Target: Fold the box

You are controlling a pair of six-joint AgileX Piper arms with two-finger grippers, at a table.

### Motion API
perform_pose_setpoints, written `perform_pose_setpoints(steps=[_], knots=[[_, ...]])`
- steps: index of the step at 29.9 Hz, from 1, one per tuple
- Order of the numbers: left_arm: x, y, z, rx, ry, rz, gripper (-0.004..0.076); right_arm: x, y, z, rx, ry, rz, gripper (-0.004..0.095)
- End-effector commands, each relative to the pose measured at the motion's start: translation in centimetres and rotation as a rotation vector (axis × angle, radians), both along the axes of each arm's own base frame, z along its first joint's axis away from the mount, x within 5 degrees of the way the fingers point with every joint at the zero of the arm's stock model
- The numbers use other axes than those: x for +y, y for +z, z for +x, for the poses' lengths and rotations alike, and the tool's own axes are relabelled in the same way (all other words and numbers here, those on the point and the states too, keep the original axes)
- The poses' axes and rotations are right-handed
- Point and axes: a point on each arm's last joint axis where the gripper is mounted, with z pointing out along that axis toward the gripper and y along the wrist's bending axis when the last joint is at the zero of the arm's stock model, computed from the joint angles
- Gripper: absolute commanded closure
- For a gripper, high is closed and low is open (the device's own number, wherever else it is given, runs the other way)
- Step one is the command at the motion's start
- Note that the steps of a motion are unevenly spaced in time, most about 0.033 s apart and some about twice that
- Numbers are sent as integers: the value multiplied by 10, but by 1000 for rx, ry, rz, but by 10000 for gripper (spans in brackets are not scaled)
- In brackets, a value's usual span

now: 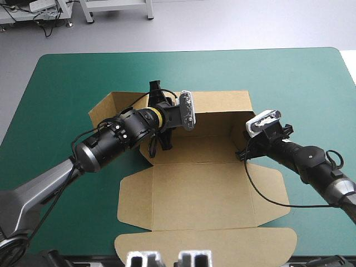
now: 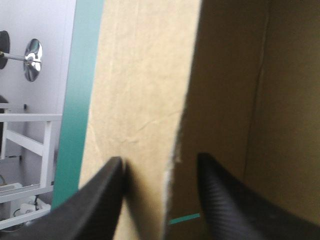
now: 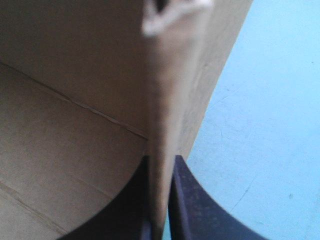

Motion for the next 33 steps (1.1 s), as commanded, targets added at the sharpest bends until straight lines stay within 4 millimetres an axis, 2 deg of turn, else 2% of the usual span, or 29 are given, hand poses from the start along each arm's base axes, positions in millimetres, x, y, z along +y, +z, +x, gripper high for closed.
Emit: perform_pose_setpoints(steps=[1, 3, 9, 14, 15, 17, 19, 20, 22, 27, 30, 33], knots=[[0, 26, -11, -28, -22, -124, 129, 7, 13, -3, -23, 77, 25, 928], [3, 30, -15, -15, -18, -142, 60, 7, 13, -3, -24, 73, 24, 928], [9, 52, -38, -32, -50, -197, 65, 4, 13, -1, -30, 29, 30, 928], [17, 78, -67, -90, -118, -251, 85, 3, 14, 0, -36, 18, 25, 928], [20, 83, -71, -104, -127, -260, 129, 3, 14, 0, -38, 15, 24, 928], [27, 91, -77, -124, -127, -288, 302, 3, 15, 1, -40, 13, 28, 928], [34, 97, -79, -128, -102, -320, 605, 4, 19, 2, -40, 2, 53, 928], [38, 99, -78, -126, -82, -345, 733, 5, 22, 3, -42, 8, 63, 928], [45, 103, -75, -136, -48, -375, 709, 7, 30, 5, -53, 22, 79, 928], [68, 100, -57, -104, 90, -380, 710, 11, 53, 9, -52, 82, 51, 928], [90, 98, -41, -60, 212, -432, 710, 12, 67, 9, -13, 111, 8, 928], [121, 98, -24, -26, 351, -519, 710, 10, 84, 9, 42, 114, -31, 928]])
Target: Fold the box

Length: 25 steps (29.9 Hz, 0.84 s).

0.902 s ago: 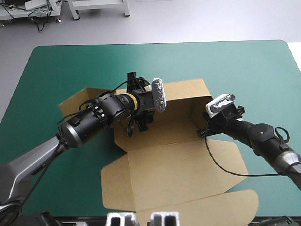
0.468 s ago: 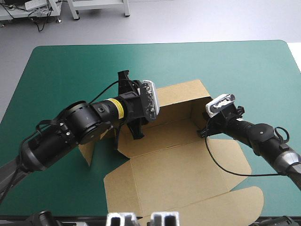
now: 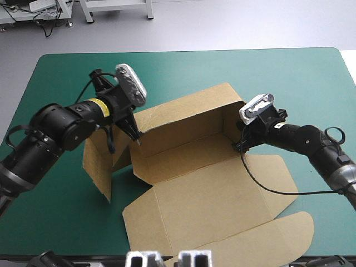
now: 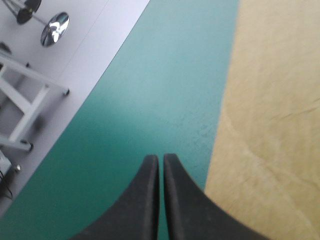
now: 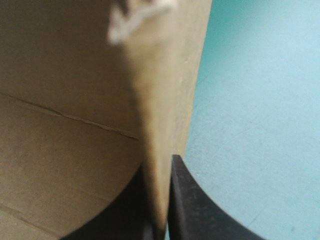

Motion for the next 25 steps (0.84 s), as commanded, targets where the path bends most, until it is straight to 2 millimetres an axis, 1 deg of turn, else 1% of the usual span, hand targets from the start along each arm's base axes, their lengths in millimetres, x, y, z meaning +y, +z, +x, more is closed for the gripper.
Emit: perform_pose_setpoints(steps=[1, 5, 6, 8, 11, 13, 16, 19, 23, 25], knots=[[35, 21, 9, -29, 130, -185, 710, -2, 37, -3, 15, -18, -10, 928], [78, 17, 20, 69, 272, -323, 710, -8, 63, -5, 70, -74, -57, 928], [87, 16, 21, 88, 297, -335, 710, -9, 68, -7, 88, -85, -60, 928], [105, 13, 20, 163, 353, -410, 710, -11, 79, -11, 137, -89, -76, 928], [128, 5, 17, 293, 424, -466, 710, -13, 89, -17, 223, -103, -97, 928], [138, -2, 14, 382, 447, -473, 710, -15, 90, -16, 280, -131, -119, 928], [146, -8, 11, 453, 470, -468, 710, -16, 82, -8, 385, -143, -170, 928], [147, -8, 12, 440, 477, -475, 710, -12, 65, 8, 470, -138, -198, 928], [147, -5, 14, 414, 476, -496, 710, -4, 34, 40, 592, -151, -221, 928], [147, -5, 15, 401, 480, -499, 710, 1, 25, 56, 624, -169, -217, 928]])
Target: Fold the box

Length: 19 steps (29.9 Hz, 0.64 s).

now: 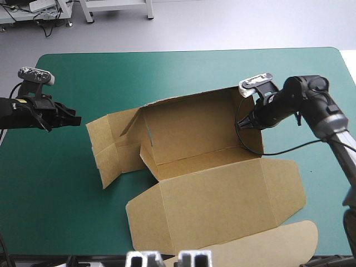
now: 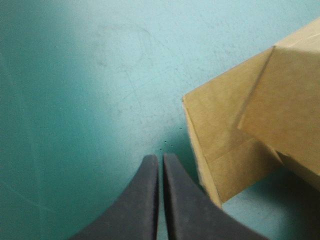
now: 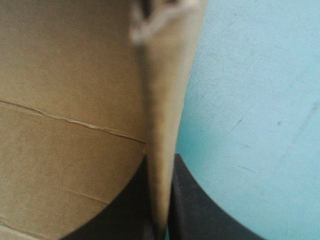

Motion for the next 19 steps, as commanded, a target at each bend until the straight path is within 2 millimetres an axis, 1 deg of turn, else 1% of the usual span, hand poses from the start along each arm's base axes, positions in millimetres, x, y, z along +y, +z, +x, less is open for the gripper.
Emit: perform_pose_setpoints(steps=[1, 5, 7, 9, 10, 11, 13, 15, 17, 19], knots=[[-3, 19, -2, -113, 21, -29, 710, 3, -11, 14, 140, -9, -39, 928], [-3, 19, -2, -116, 23, -28, 710, 12, -20, 47, 151, -43, -18, 928], [-3, 19, -2, -116, 23, -28, 710, 15, -22, 60, 146, -53, -13, 926], [-2, 19, -2, -120, 25, -28, 710, 18, -29, 69, 157, -54, -4, 904], [-2, 19, -1, -125, 29, -25, 710, 19, -31, 72, 162, -54, 1, 866], [-2, 19, -1, -126, 31, -26, 710, 20, -33, 74, 166, -54, 5, 812], [-2, 20, -1, -130, 34, -26, 710, 21, -37, 76, 177, -54, 4, 670], [-2, 20, -1, -133, 36, -26, 710, 22, -38, 76, 182, -50, 16, 467], [-1, 20, 0, -137, 39, -23, 712, 23, -34, 74, 176, -42, 34, 260], [-1, 20, 0, -147, 45, -17, 712, 23, -22, 72, 142, -42, 47, 135]])
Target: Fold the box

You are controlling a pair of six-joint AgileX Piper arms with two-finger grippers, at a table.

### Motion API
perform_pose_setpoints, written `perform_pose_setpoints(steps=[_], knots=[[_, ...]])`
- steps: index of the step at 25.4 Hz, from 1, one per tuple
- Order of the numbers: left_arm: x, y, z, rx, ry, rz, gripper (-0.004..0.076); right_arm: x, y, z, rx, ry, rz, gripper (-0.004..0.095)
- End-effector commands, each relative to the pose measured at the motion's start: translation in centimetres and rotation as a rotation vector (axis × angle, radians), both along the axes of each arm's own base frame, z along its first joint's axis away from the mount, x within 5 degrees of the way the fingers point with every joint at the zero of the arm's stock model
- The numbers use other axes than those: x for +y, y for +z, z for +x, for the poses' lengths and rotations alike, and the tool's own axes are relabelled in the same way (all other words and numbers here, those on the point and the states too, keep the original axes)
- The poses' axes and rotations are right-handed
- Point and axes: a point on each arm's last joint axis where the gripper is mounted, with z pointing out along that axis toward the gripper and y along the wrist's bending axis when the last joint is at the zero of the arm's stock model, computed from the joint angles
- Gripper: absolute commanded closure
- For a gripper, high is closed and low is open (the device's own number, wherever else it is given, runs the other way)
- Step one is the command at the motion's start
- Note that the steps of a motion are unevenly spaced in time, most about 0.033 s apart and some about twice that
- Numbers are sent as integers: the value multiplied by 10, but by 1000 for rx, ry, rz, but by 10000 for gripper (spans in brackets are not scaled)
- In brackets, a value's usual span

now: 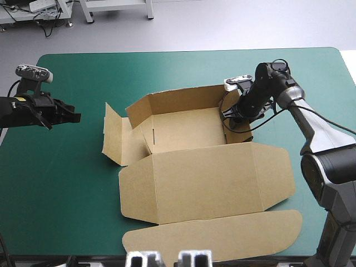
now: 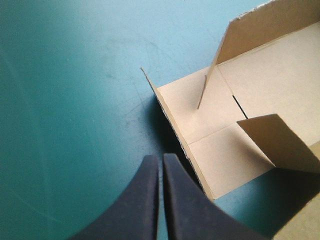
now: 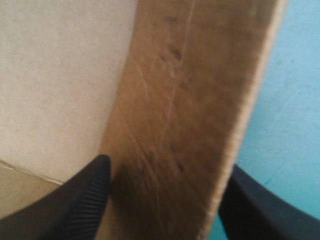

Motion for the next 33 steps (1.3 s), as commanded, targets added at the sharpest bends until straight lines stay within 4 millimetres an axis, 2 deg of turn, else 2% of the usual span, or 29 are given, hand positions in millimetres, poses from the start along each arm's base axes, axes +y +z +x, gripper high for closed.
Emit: perform_pose_setpoints(steps=[1, 5, 8, 12, 14, 21, 23, 25, 26, 27, 28, 30, 33], knots=[[-1, 18, -3, -105, 27, -13, 712, -2, 52, -15, -111, 14, 49, 103], [3, 16, -3, -92, 60, 19, 734, -7, 94, -32, -228, 15, 67, 99], [9, 14, -3, -70, 131, 47, 734, -13, 119, -47, -300, 15, 60, 99], [18, 13, -3, -52, 227, 86, 734, -18, 128, -54, -337, 5, 23, 99], [18, 13, -3, -50, 234, 89, 734, -17, 118, -50, -304, 2, 20, 99], [17, 12, -4, -29, 225, 75, 734, -7, 50, -16, -106, -45, -2, 112], [16, 10, -5, -9, 218, 73, 734, -3, 28, -6, -44, -67, 0, 177], [16, 10, -6, 0, 215, 73, 734, -1, 17, -2, -12, -72, 10, 345], [16, 10, -6, 0, 215, 73, 734, 0, 17, -2, -8, -71, 16, 513], [16, 10, -6, 0, 215, 73, 734, 0, 17, -2, -11, -60, 14, 588], [15, 10, -6, 0, 215, 71, 734, 0, 18, -2, -18, -38, 11, 746], [15, 10, -6, 0, 214, 69, 734, 0, 20, -3, -27, -26, 10, 929], [16, 10, -6, -4, 217, 68, 734, 0, 26, -5, -47, 0, 16, 928]])
